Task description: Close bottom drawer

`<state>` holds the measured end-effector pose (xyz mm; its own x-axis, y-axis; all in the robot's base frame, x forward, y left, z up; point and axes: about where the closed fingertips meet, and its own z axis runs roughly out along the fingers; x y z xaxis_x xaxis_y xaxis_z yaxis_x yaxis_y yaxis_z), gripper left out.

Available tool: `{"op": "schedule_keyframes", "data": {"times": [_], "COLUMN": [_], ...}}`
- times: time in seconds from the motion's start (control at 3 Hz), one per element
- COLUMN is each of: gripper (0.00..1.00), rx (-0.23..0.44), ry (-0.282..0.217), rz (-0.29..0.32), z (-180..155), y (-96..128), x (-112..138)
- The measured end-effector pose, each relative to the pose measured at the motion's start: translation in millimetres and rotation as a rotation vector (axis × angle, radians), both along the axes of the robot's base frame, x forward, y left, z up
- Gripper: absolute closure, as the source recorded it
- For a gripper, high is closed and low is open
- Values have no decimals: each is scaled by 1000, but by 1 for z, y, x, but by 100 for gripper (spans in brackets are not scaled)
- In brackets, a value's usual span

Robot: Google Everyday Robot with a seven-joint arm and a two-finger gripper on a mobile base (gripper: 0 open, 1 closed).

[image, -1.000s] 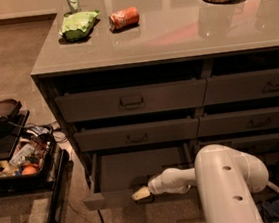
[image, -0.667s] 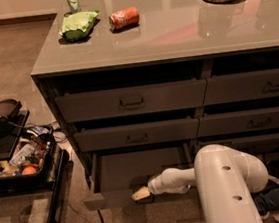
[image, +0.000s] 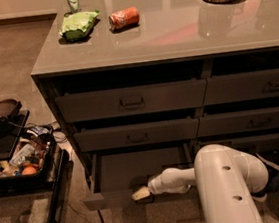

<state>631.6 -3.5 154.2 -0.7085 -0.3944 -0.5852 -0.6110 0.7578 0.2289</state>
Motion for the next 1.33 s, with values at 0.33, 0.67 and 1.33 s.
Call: {"op": "schedule_keyframes", "data": {"times": [0.33, 0.67, 1.33], "gripper": [65, 89, 100], "rx": [0, 8, 10], "ry": [0, 0, 9], "rz": [0, 0, -6], "z": [0, -1, -3], "y": [0, 4, 7], "x": [0, 6, 10]}}
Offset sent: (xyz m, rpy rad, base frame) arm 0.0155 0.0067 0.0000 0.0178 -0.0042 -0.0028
